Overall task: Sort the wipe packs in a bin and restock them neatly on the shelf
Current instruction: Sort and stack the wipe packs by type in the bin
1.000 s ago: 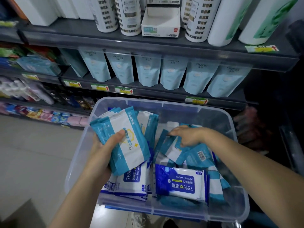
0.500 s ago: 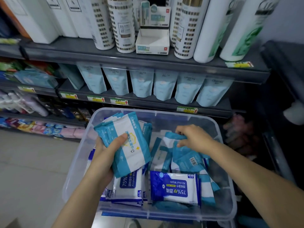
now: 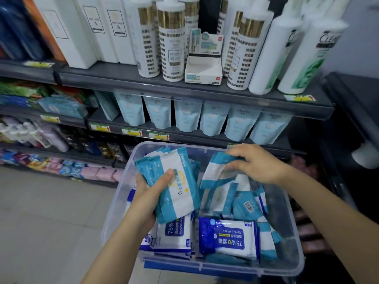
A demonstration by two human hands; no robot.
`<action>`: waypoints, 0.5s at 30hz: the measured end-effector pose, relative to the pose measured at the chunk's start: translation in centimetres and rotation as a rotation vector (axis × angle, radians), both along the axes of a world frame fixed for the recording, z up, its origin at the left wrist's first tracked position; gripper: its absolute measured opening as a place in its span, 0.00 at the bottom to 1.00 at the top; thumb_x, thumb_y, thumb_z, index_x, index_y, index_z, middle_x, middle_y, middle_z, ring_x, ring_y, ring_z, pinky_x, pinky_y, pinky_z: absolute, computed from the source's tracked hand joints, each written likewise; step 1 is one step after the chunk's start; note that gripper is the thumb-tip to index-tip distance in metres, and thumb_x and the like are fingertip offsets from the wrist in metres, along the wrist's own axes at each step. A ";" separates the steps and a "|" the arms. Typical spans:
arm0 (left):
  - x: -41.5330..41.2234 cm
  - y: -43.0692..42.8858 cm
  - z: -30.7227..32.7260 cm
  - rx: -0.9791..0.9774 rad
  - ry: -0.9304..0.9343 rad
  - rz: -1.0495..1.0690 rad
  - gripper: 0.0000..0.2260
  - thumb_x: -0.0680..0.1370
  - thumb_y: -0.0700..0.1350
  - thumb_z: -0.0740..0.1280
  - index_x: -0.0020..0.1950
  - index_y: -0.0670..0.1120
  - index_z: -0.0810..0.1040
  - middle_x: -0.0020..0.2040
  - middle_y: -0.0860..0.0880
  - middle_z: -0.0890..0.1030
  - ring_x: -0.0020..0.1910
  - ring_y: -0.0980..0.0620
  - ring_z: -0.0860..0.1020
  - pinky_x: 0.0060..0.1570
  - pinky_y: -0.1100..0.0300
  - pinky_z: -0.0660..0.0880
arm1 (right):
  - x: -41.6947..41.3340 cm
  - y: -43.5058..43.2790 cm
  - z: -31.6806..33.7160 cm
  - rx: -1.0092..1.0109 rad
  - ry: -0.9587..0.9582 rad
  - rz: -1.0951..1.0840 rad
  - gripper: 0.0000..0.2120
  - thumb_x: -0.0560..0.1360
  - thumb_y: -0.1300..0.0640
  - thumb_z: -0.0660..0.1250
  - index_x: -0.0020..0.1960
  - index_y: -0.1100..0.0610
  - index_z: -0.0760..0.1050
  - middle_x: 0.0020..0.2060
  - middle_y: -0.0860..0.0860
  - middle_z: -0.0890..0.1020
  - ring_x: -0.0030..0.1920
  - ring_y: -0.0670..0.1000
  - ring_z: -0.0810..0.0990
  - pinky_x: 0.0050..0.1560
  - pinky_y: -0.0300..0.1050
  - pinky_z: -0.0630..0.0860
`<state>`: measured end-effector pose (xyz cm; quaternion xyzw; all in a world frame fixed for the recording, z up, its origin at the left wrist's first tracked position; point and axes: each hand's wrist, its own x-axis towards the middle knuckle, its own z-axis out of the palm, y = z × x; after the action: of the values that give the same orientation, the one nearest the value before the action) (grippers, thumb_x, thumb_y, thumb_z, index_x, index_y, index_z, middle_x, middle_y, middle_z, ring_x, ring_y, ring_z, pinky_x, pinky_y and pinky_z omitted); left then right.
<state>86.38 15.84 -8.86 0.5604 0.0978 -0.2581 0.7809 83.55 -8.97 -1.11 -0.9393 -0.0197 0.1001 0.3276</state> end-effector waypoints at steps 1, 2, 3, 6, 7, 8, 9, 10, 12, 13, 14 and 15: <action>0.0 0.1 0.0 0.001 -0.006 -0.002 0.34 0.65 0.51 0.75 0.68 0.51 0.66 0.58 0.47 0.81 0.53 0.46 0.82 0.52 0.45 0.79 | 0.2 0.6 0.7 -0.083 -0.018 0.063 0.09 0.77 0.62 0.64 0.48 0.49 0.79 0.46 0.43 0.78 0.52 0.47 0.73 0.57 0.40 0.68; 0.0 0.2 0.0 0.000 -0.012 -0.004 0.34 0.65 0.51 0.75 0.68 0.51 0.66 0.59 0.47 0.81 0.53 0.46 0.82 0.52 0.45 0.79 | 0.5 1.2 1.3 -0.169 -0.043 0.121 0.11 0.77 0.63 0.63 0.52 0.49 0.80 0.49 0.43 0.77 0.55 0.46 0.71 0.62 0.45 0.65; -0.1 0.3 -0.1 -0.003 -0.014 -0.008 0.34 0.65 0.51 0.75 0.68 0.51 0.66 0.59 0.46 0.81 0.53 0.46 0.82 0.52 0.45 0.79 | 0.7 2.0 1.8 -0.243 -0.079 0.176 0.13 0.77 0.63 0.62 0.55 0.49 0.79 0.50 0.43 0.75 0.56 0.45 0.69 0.65 0.48 0.62; -0.3 0.4 0.0 -0.046 -0.009 -0.023 0.33 0.68 0.52 0.77 0.68 0.49 0.66 0.59 0.45 0.81 0.54 0.45 0.82 0.49 0.47 0.79 | 0.9 5.2 2.2 -0.332 -0.268 0.301 0.13 0.76 0.61 0.64 0.55 0.48 0.80 0.52 0.46 0.72 0.57 0.47 0.67 0.63 0.46 0.60; -0.4 0.4 0.1 -0.076 -0.002 -0.031 0.32 0.68 0.52 0.76 0.69 0.49 0.67 0.59 0.44 0.81 0.54 0.44 0.81 0.47 0.48 0.80 | 1.0 6.2 1.8 -0.315 -0.353 0.320 0.12 0.76 0.62 0.65 0.54 0.50 0.81 0.53 0.48 0.73 0.56 0.48 0.67 0.60 0.46 0.63; -0.5 0.4 0.1 -0.113 0.007 -0.040 0.31 0.70 0.52 0.75 0.69 0.49 0.67 0.59 0.44 0.81 0.55 0.44 0.81 0.45 0.50 0.80 | 1.0 7.0 1.2 -0.272 -0.430 0.311 0.12 0.74 0.63 0.65 0.52 0.51 0.82 0.52 0.50 0.74 0.55 0.49 0.68 0.58 0.46 0.66; -0.6 0.4 0.1 -0.146 0.016 -0.046 0.28 0.72 0.50 0.73 0.69 0.49 0.68 0.59 0.44 0.81 0.55 0.44 0.81 0.44 0.51 0.80 | 1.1 7.8 0.6 -0.199 -0.478 0.256 0.12 0.73 0.64 0.65 0.52 0.53 0.82 0.51 0.51 0.74 0.54 0.48 0.68 0.56 0.44 0.67; -0.7 0.5 0.1 -0.173 0.028 -0.047 0.26 0.73 0.48 0.72 0.69 0.49 0.69 0.59 0.44 0.81 0.55 0.44 0.81 0.43 0.52 0.80 | 1.2 8.4 0.0 -0.097 -0.484 0.153 0.14 0.72 0.63 0.67 0.55 0.53 0.81 0.51 0.49 0.73 0.55 0.46 0.67 0.57 0.41 0.67; -0.9 0.7 -0.1 -0.197 0.054 -0.042 0.25 0.72 0.48 0.69 0.68 0.51 0.70 0.58 0.46 0.82 0.54 0.45 0.82 0.42 0.52 0.80 | 1.1 9.3 -0.6 0.120 -0.395 -0.136 0.26 0.68 0.59 0.74 0.65 0.49 0.73 0.54 0.44 0.68 0.58 0.41 0.65 0.60 0.31 0.64; -1.0 0.8 -0.2 -0.200 0.061 -0.036 0.26 0.71 0.48 0.69 0.68 0.51 0.70 0.57 0.46 0.82 0.54 0.45 0.82 0.42 0.52 0.80 | 1.0 9.7 -0.9 0.196 -0.336 -0.284 0.34 0.65 0.55 0.77 0.68 0.46 0.68 0.57 0.42 0.65 0.60 0.40 0.64 0.61 0.30 0.62; -1.0 0.9 -0.2 -0.199 0.060 -0.027 0.27 0.70 0.49 0.69 0.68 0.51 0.70 0.57 0.46 0.82 0.54 0.45 0.82 0.42 0.52 0.80 | 1.0 9.8 -1.1 0.237 -0.282 -0.409 0.41 0.62 0.52 0.79 0.71 0.45 0.63 0.60 0.42 0.64 0.63 0.41 0.63 0.63 0.32 0.61; -1.1 1.0 -0.2 -0.202 0.054 -0.018 0.27 0.70 0.49 0.69 0.69 0.51 0.70 0.57 0.46 0.82 0.53 0.45 0.82 0.41 0.53 0.80 | 0.9 9.9 -1.4 0.266 -0.220 -0.502 0.47 0.60 0.50 0.80 0.73 0.44 0.58 0.64 0.43 0.63 0.65 0.42 0.63 0.64 0.37 0.63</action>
<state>85.31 16.81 -9.05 0.4724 0.0871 -0.2888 0.8281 84.44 0.93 -2.48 -0.8688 0.1649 -0.0898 0.4582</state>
